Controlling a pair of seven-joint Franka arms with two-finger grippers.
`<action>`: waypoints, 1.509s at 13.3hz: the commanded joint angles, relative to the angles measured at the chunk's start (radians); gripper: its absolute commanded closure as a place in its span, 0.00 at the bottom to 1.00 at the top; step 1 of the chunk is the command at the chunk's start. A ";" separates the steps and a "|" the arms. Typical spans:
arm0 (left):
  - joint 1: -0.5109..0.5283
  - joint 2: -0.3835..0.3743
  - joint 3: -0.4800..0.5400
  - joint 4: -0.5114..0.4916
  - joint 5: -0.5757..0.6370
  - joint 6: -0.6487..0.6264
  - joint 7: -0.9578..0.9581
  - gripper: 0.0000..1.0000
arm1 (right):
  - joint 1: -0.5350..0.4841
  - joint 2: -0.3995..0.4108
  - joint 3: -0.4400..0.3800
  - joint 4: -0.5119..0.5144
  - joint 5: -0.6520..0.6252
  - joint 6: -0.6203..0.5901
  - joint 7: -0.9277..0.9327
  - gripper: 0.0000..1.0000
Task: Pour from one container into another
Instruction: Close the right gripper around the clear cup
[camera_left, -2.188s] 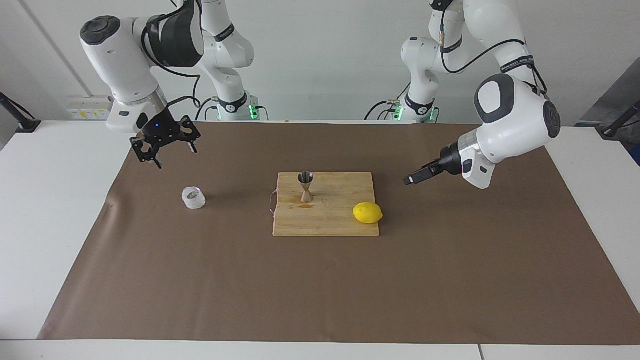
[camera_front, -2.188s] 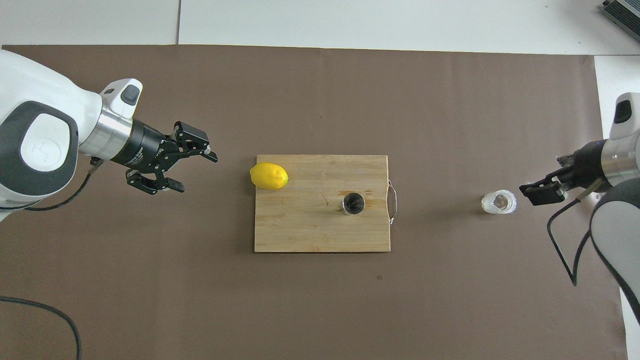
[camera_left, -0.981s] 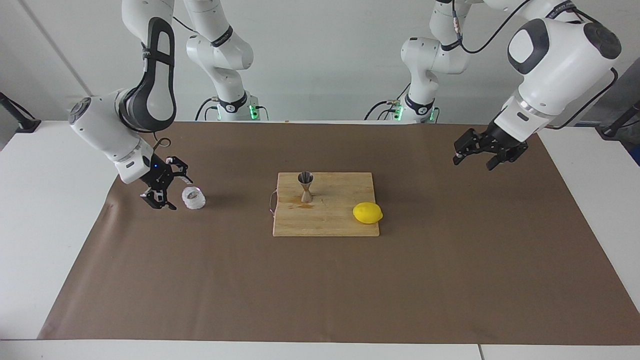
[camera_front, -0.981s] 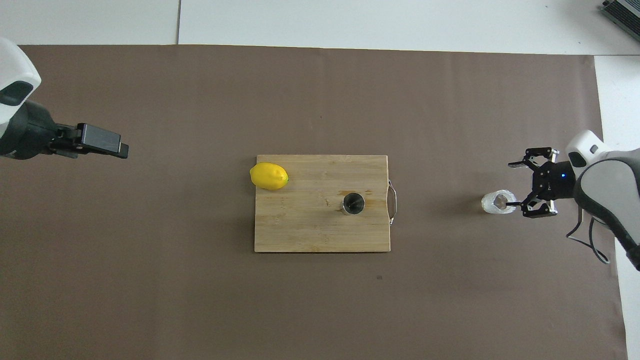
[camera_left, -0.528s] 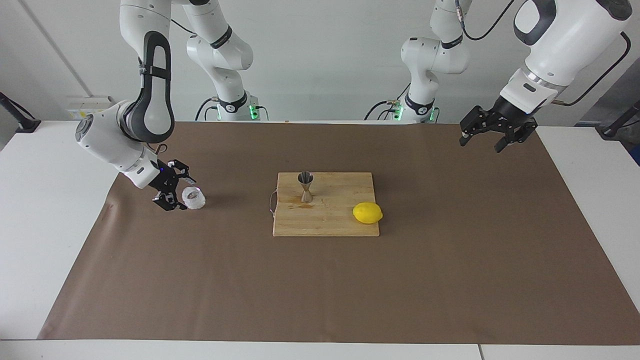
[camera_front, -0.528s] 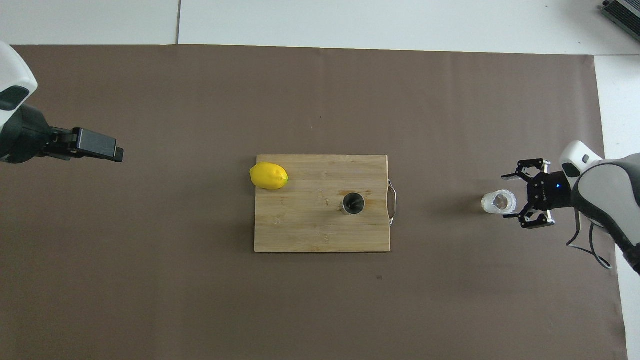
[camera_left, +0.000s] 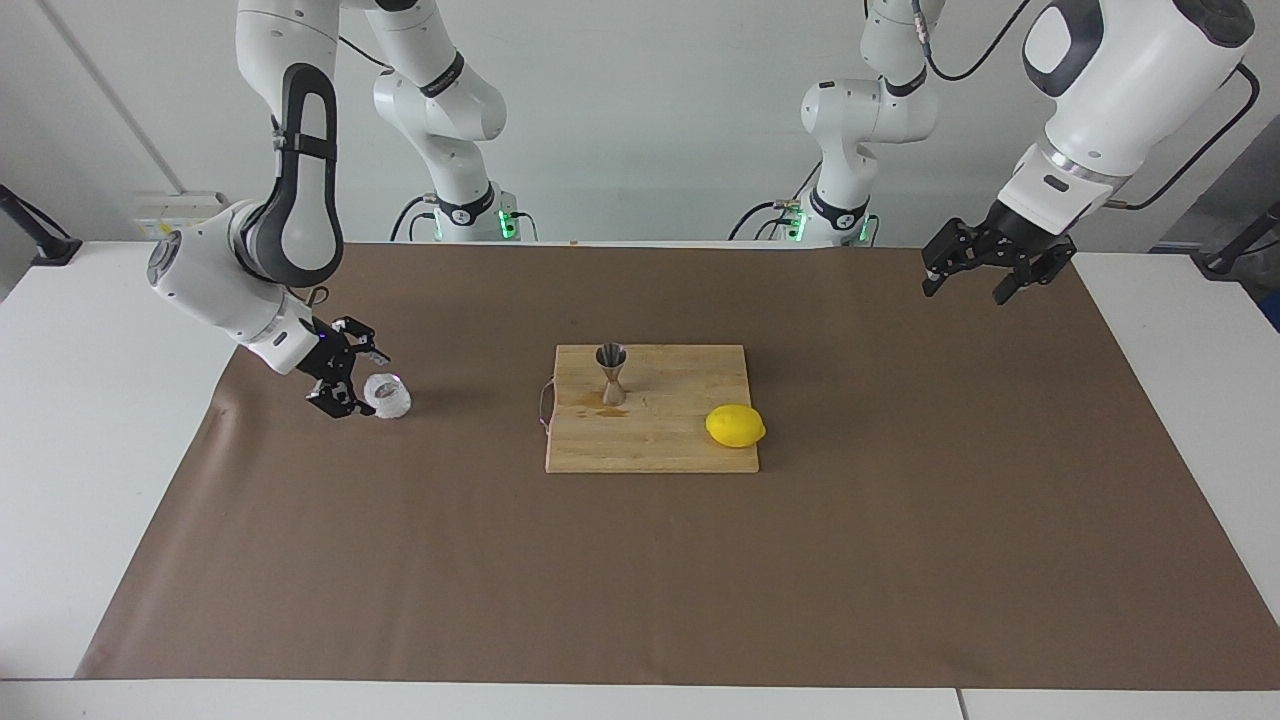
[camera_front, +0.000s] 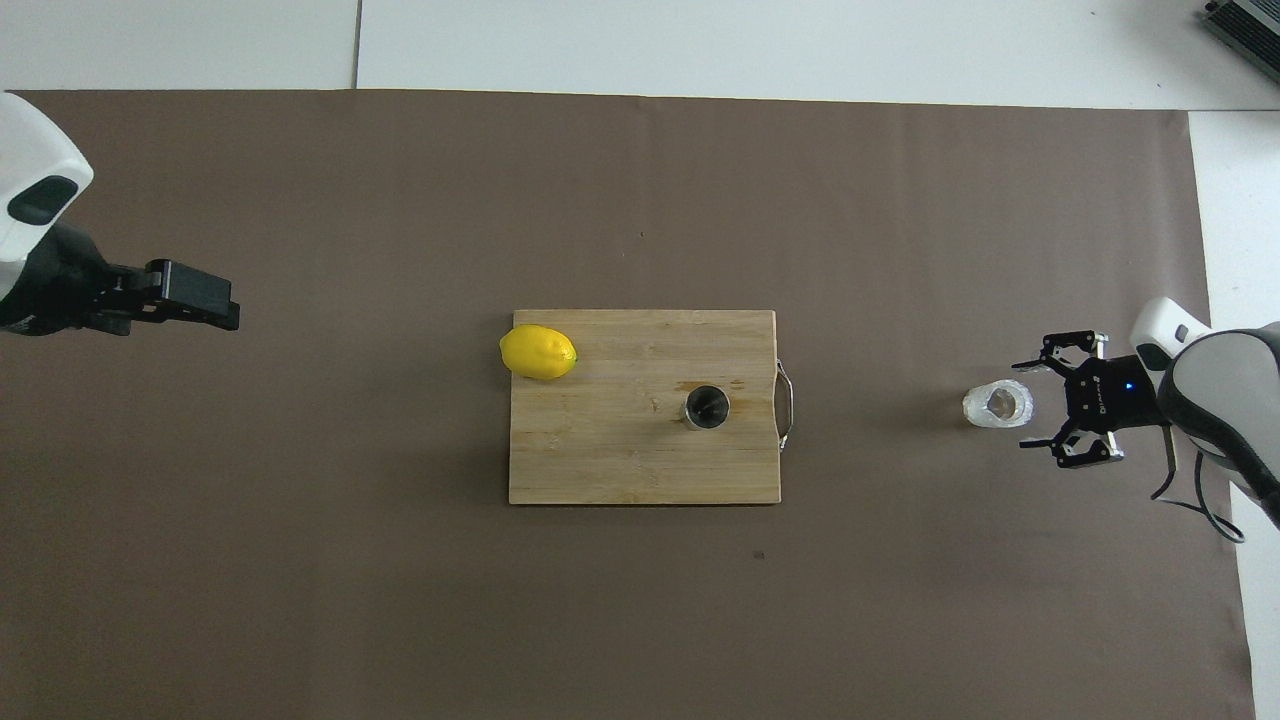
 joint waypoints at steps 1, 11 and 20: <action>0.033 -0.043 -0.015 -0.064 0.044 0.028 -0.026 0.00 | -0.029 0.041 0.012 -0.001 0.031 0.006 -0.051 0.00; 0.068 -0.070 -0.009 -0.080 0.077 -0.006 -0.023 0.00 | -0.026 0.062 0.014 -0.011 0.103 -0.029 -0.077 0.00; 0.065 -0.073 -0.010 -0.070 0.077 -0.076 -0.025 0.00 | -0.020 0.060 0.021 -0.012 0.150 -0.034 -0.073 0.83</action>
